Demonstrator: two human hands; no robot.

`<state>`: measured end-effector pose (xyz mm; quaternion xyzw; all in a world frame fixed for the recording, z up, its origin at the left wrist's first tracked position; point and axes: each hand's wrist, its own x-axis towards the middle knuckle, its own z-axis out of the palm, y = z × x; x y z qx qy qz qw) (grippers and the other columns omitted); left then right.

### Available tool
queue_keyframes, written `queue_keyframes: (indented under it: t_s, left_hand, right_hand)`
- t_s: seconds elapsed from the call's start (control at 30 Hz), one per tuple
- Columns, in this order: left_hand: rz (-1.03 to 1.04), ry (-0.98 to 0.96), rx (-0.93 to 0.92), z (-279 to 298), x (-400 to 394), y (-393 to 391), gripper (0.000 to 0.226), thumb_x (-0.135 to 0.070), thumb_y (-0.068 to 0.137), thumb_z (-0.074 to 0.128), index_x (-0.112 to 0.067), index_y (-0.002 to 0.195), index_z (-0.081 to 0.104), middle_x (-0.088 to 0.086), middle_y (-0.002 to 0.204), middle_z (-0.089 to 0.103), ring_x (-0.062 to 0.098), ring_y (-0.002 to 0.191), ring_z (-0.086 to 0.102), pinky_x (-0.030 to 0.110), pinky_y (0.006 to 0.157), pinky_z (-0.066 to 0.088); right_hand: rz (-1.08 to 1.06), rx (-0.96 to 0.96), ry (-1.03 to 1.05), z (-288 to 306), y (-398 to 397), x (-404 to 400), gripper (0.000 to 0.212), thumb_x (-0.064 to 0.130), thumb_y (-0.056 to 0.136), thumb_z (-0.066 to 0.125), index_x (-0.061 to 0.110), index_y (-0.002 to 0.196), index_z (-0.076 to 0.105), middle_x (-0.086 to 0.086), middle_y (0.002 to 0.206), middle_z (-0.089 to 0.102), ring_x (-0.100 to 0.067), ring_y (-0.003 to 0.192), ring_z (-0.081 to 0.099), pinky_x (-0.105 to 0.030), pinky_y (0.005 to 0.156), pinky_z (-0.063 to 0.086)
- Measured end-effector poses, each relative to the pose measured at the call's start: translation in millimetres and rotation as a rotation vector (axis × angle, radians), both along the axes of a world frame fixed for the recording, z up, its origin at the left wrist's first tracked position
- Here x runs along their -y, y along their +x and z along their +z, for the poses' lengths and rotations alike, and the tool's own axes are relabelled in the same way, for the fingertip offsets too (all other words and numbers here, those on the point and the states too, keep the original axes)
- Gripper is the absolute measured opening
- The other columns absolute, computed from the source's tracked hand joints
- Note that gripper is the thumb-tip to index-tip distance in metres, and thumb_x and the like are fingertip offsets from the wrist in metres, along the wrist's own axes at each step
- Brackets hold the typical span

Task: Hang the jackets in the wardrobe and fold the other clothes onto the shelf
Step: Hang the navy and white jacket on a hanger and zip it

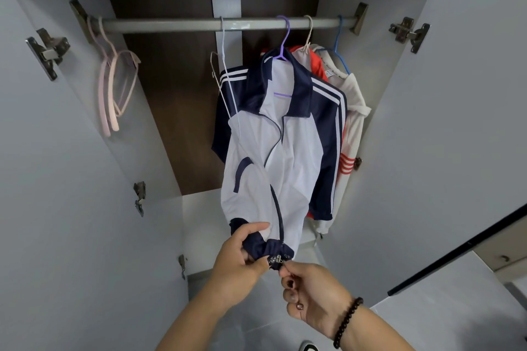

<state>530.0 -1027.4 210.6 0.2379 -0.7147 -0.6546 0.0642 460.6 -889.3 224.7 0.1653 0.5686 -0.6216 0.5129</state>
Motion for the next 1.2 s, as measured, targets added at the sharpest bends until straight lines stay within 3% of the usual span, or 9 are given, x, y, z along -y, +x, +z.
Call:
queue_keyframes:
  t_s: [0.17,0.43,0.53,0.7,0.83,0.9,1.0,1.07,1.2]
  left_hand:
    - [-0.046,-0.035,0.063,-8,0,5,0.055,0.005,0.083,0.066,-0.039,0.114,0.058,0.006,0.099,0.066,0.016,0.077,0.067,0.018,0.072,0.053]
    - [-0.016,-0.068,0.133,-12,24,24,0.049,-0.001,0.078,0.067,-0.044,0.098,0.055,0.003,0.1,0.061,0.017,0.077,0.062,0.025,0.07,0.051]
    - [-0.025,-0.079,0.131,-11,34,38,0.048,-0.003,0.075,0.069,-0.044,0.093,0.055,0.003,0.102,0.059,0.017,0.075,0.06,0.033,0.075,0.056]
    - [0.099,-0.031,0.181,-26,47,71,0.047,0.0,0.076,0.068,-0.042,0.093,0.059,-0.001,0.105,0.064,0.029,0.084,0.068,0.03,0.07,0.055]
    - [0.242,-0.141,0.202,-30,59,83,0.036,-0.003,0.08,0.068,-0.033,0.096,0.056,-0.011,0.109,0.06,-0.002,0.06,0.06,0.014,0.058,0.046]
    - [0.26,-0.222,0.208,-28,64,83,0.033,-0.008,0.081,0.068,-0.032,0.099,0.054,-0.013,0.114,0.055,-0.002,0.072,0.061,0.01,0.061,0.045]
    - [0.231,-0.39,0.204,-20,66,74,0.04,-0.024,0.081,0.071,-0.037,0.111,0.048,-0.014,0.119,0.041,0.004,0.103,0.051,0.018,0.089,0.044]
    - [0.187,-0.478,0.139,-11,61,61,0.039,-0.031,0.08,0.072,-0.041,0.109,0.048,-0.019,0.115,0.044,-0.001,0.104,0.048,0.02,0.093,0.041]
    - [0.14,-0.547,0.005,2,47,26,0.016,-0.027,0.08,0.071,-0.037,0.081,0.059,-0.021,0.081,0.065,-0.004,0.079,0.059,0.015,0.072,0.048]
  right_hand:
    - [0.017,0.026,-0.005,4,-12,2,0.042,0.009,0.093,0.047,0.013,0.052,0.056,0.003,0.053,0.035,-0.008,0.036,0.027,-0.016,0.034,0.019]
    - [0.133,0.107,-0.03,7,-15,33,0.045,0.009,0.089,0.05,0.013,0.044,0.055,0.004,0.051,0.037,-0.007,0.035,0.026,-0.015,0.033,0.019]
    - [0.093,0.108,-0.047,12,-22,46,0.041,0.005,0.088,0.048,0.013,0.049,0.052,0.004,0.05,0.035,-0.007,0.034,0.025,-0.014,0.032,0.018]
    - [0.102,-0.017,-0.028,26,-39,58,0.024,0.004,0.088,0.049,0.012,0.065,0.05,0.003,0.05,0.038,-0.008,0.035,0.026,-0.015,0.032,0.02]
    - [0.333,-0.198,0.06,28,-29,70,0.021,0.008,0.087,0.054,0.012,0.067,0.055,0.003,0.053,0.04,-0.009,0.039,0.028,-0.017,0.036,0.022]
    - [0.41,-0.272,0.081,31,-24,78,0.021,0.008,0.085,0.055,0.013,0.065,0.055,0.002,0.053,0.041,-0.01,0.04,0.029,-0.018,0.038,0.022]
    - [0.483,-0.366,0.082,38,-18,87,0.019,0.006,0.081,0.056,0.012,0.063,0.054,0.001,0.053,0.041,-0.011,0.041,0.028,-0.019,0.038,0.022]
    - [0.516,-0.388,0.078,43,-14,90,0.019,0.006,0.08,0.055,0.012,0.062,0.054,0.001,0.052,0.04,-0.011,0.04,0.028,-0.019,0.037,0.022]
    - [0.517,-0.36,0.054,50,-16,90,0.027,0.008,0.084,0.053,0.013,0.058,0.055,0.002,0.049,0.036,-0.01,0.038,0.028,-0.018,0.038,0.02]
